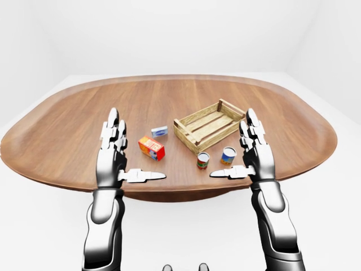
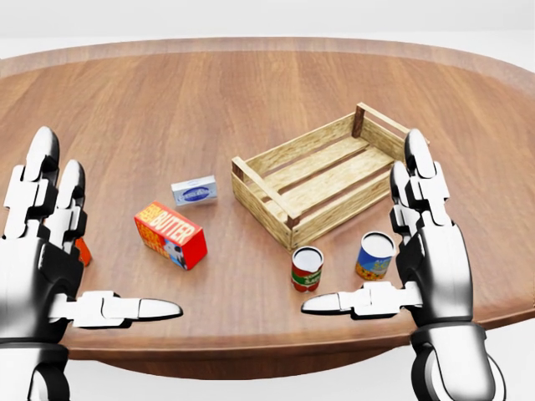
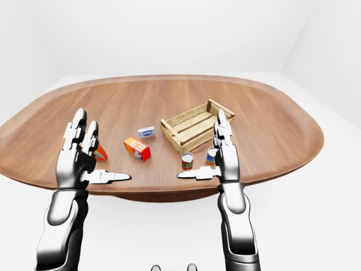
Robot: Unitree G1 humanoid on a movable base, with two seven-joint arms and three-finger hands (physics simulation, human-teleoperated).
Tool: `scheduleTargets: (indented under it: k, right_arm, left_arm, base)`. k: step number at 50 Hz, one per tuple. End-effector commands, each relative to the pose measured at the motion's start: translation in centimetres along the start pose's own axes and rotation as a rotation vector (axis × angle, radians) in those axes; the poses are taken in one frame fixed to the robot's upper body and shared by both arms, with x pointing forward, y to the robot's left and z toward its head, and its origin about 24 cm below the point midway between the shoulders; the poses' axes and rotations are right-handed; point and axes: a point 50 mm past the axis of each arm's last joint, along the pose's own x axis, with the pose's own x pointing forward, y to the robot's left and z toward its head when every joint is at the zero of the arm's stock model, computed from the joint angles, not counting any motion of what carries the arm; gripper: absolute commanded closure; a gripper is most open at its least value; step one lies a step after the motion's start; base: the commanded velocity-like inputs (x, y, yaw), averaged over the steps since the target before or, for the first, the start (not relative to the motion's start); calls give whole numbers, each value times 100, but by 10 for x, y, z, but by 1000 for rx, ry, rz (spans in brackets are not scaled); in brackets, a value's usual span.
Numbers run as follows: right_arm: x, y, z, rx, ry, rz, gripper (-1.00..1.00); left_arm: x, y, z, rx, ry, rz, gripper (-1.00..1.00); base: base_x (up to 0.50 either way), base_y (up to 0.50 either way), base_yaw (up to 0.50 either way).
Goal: Pick up the tomato sauce, and put it in the wooden tray.
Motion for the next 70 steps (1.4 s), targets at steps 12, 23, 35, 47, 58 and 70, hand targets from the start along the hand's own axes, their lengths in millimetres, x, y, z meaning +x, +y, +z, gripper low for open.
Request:
scheduleTargets:
  k: [12, 23, 35, 47, 58, 70]
  right_arm:
    - [1, 1, 3, -8, -12, 18, -100]
    - [-1, 3, 0, -7, 0, 23, -100]
    - [-1, 4, -3, -6, 14, 26, -100]
    - [1, 3, -1, 3, 5, 6, -100]
    - [0, 5, 0, 8, -1, 14, -100]
    - [-2, 8, 1, -12, -2, 37, -100]
  left_arm:
    - [0, -1, 3, 6, -12, -7, -100]
    - [-1, -1, 4, 6, -15, -7, -100]
    - [-1, -2, 3, 6, -10, -9, -100]
    - [-1, -2, 3, 6, -14, -9, -100]
    - [0, -2, 4, 6, -18, -10, -100]
    - [-1, -2, 5, 6, -22, -11, -100]
  base:
    - [50, 0, 0]
    - [50, 0, 0]
    - [50, 0, 0]
    - [33, 0, 0]
    - [0, 0, 0]
    - [0, 36, 0]
